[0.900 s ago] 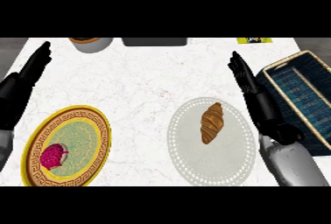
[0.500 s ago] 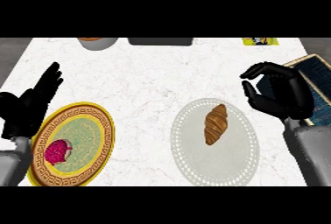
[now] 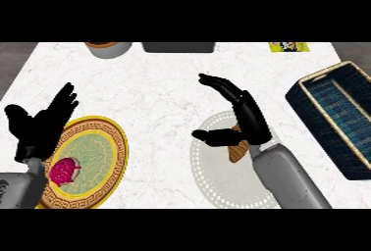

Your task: Pick the croissant from the placemat and place it in the basket

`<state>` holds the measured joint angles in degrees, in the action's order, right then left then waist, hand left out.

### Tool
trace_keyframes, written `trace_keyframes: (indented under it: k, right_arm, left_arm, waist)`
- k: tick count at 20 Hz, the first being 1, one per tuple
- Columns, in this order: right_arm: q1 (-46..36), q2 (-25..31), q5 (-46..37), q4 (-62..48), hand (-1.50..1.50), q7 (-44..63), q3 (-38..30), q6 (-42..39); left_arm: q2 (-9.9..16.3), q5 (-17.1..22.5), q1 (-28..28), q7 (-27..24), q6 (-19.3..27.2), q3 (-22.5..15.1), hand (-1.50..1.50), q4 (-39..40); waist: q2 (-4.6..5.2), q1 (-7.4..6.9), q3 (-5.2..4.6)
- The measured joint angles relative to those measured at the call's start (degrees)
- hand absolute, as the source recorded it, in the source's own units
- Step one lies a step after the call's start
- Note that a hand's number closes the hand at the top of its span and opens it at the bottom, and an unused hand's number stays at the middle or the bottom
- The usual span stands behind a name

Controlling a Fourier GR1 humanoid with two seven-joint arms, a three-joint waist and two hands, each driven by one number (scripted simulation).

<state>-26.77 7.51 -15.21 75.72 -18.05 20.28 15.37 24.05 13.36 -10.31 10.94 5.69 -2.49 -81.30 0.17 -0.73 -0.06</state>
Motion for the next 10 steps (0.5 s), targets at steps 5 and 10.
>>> trace_keyframes:
  k: [5,10]
  right_arm:
    - [-7.1,-0.1,-4.9,3.0,-1.50,21.3,1.7,-3.1]
    - [-14.1,8.0,-12.0,3.0,-1.50,39.4,2.1,-10.8]
  left_arm:
    - [-0.3,0.0,-0.3,-0.4,-0.3,0.9,0.00,2.0]
    - [-0.3,-0.1,0.4,-0.4,-0.1,1.3,0.00,2.4]
  waist:
    - [-0.52,1.00,-0.10]
    - [-1.17,2.04,-0.27]
